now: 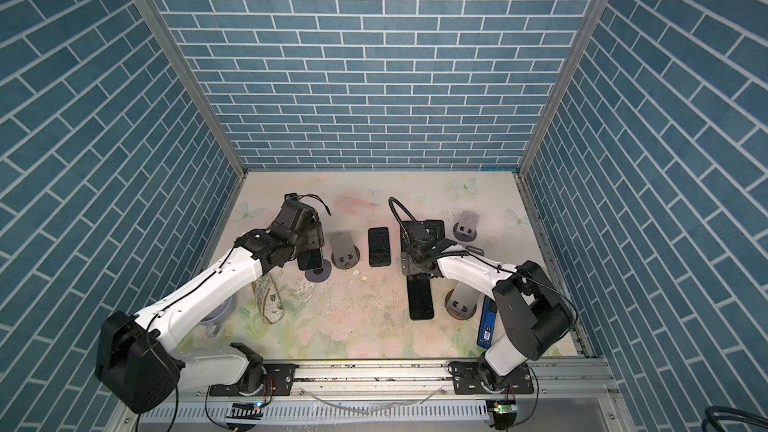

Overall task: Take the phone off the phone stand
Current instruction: 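Grip the teal-edged phone on its stand with the left gripper and lift it, then carry the teal-edged phone toward the flat phones with the left gripper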

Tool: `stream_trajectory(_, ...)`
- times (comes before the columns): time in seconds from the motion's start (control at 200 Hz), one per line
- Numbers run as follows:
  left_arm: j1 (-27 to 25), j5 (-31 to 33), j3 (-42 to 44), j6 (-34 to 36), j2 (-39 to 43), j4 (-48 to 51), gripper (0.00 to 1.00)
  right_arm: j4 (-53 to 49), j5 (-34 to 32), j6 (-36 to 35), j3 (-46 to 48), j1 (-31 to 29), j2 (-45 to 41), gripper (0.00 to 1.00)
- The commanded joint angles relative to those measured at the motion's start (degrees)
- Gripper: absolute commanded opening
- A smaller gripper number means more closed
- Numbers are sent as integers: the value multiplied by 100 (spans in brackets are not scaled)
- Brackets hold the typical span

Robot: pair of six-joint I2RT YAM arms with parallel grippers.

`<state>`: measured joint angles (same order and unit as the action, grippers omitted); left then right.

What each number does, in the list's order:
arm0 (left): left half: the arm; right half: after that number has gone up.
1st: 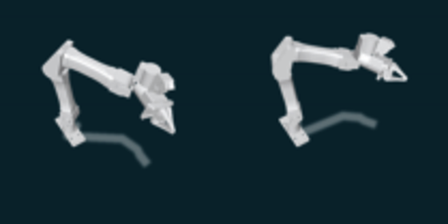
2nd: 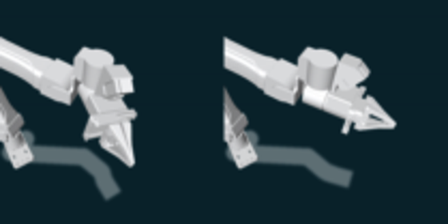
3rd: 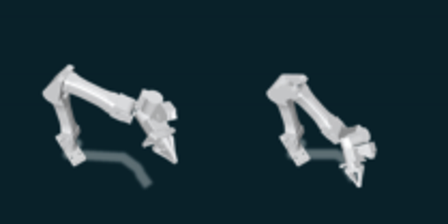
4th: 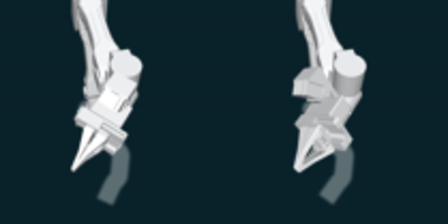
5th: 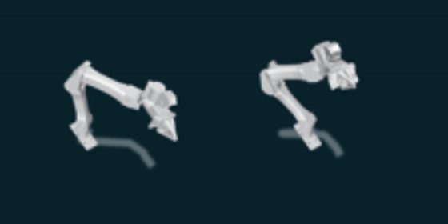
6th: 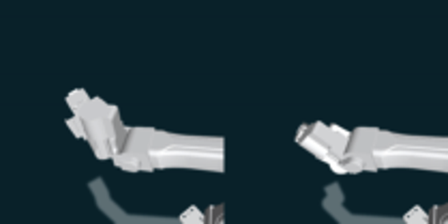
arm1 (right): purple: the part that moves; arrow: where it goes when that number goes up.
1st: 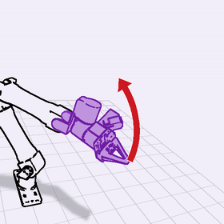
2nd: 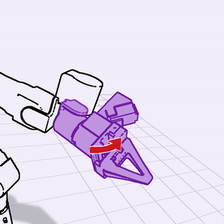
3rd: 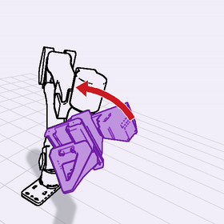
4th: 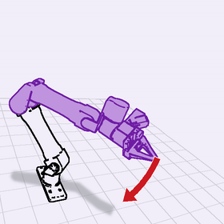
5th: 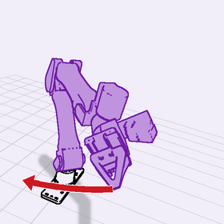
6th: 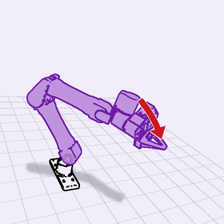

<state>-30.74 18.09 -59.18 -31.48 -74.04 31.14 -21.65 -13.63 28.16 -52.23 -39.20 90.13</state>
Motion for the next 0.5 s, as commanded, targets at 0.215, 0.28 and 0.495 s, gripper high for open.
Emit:
stream_trajectory(0.215,-695,-101,-339,-173,-332,162,52,89,-91,-160,-282,30,42,98)
stream_trajectory(0.28,-825,-104,-378,-182,-420,148,52,31,-272,-212,-292,44,-16,98)
stream_trajectory(0.495,-1242,-160,-497,-266,-763,61,53,-122,-900,-429,-213,129,-400,98)
